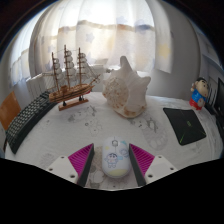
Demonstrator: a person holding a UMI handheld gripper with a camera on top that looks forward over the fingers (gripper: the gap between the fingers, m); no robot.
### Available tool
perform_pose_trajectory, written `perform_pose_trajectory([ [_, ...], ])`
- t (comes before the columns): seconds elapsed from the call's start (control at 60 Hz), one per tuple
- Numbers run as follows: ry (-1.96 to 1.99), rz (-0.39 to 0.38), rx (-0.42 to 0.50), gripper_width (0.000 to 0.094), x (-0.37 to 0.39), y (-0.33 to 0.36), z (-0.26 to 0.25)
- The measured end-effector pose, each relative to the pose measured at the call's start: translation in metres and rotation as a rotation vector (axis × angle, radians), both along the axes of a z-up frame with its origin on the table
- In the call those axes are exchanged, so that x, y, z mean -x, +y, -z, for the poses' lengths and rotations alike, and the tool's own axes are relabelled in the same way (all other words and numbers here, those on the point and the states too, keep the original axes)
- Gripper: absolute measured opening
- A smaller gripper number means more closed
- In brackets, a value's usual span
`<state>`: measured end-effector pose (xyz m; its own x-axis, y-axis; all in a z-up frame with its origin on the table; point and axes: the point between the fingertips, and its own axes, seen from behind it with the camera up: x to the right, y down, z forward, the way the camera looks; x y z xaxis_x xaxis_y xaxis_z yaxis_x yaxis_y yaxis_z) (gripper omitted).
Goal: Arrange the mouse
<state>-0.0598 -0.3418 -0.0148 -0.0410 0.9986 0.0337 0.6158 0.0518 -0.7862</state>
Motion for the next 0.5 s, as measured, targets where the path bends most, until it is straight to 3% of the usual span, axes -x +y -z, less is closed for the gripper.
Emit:
perform_pose_trajectory([
  [0.067,-0.003,-0.009,-0.006,0.0464,0.0,-0.001,0.0],
  [0.117,-0.01,-0.024,-0.03,0.0428,-0.001,-0.002,0.0],
  [0.233,-0.013,-0.059,-0.003,0.0383,-0.001,-0.007,-0.018],
  [0.367,0.047,-0.027,0.022,0.0381,0.01,0.024,-0.079],
  [0.5,0.112,0.038,0.016,0.0381,0.033,0.104,-0.143],
])
